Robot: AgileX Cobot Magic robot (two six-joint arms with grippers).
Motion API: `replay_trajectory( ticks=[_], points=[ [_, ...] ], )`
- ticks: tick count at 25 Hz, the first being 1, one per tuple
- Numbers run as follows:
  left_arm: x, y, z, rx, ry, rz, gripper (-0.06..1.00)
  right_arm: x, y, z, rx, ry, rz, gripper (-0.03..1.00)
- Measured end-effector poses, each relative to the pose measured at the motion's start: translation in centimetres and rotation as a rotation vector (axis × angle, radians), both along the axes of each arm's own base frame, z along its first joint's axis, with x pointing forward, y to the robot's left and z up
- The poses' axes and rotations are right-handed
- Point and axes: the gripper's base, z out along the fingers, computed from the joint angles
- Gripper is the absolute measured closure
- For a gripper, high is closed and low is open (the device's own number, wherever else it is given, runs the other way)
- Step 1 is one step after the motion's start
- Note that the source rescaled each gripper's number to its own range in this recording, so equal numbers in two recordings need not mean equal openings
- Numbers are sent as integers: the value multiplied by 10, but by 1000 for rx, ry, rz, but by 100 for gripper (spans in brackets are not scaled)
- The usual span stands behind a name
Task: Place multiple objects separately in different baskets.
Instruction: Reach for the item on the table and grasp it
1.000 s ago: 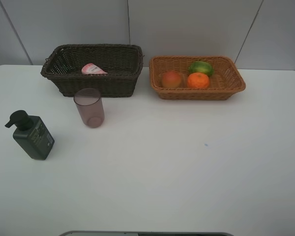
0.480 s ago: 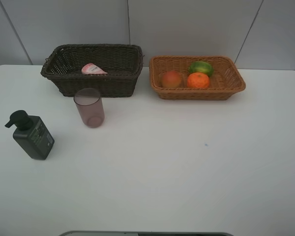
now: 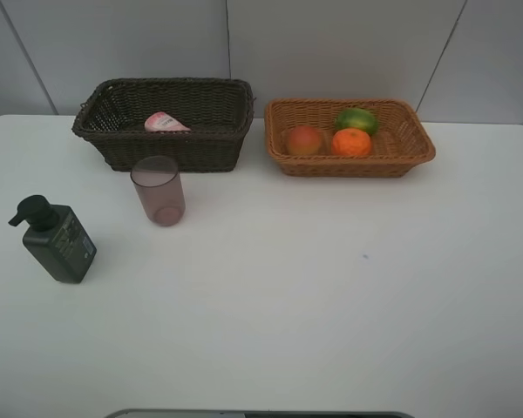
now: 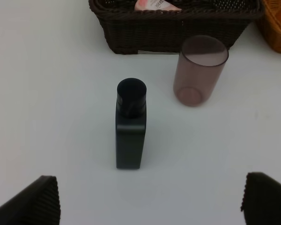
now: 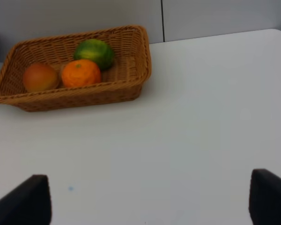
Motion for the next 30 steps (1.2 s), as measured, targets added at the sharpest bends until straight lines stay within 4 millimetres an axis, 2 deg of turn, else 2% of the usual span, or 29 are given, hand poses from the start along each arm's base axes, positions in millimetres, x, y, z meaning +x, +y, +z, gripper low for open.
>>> replay_trajectory(
  ticks=[23, 26, 30],
  points=[
    [0, 0, 0, 1, -1, 1, -6, 0, 0, 0, 1, 0, 0, 14],
    [3, 1, 9, 2, -35, 7, -6, 0, 0, 0, 1, 0, 0, 14],
    [25, 5, 27, 38, -1, 36, -6, 0, 0, 0, 1, 0, 0, 14]
  ],
)
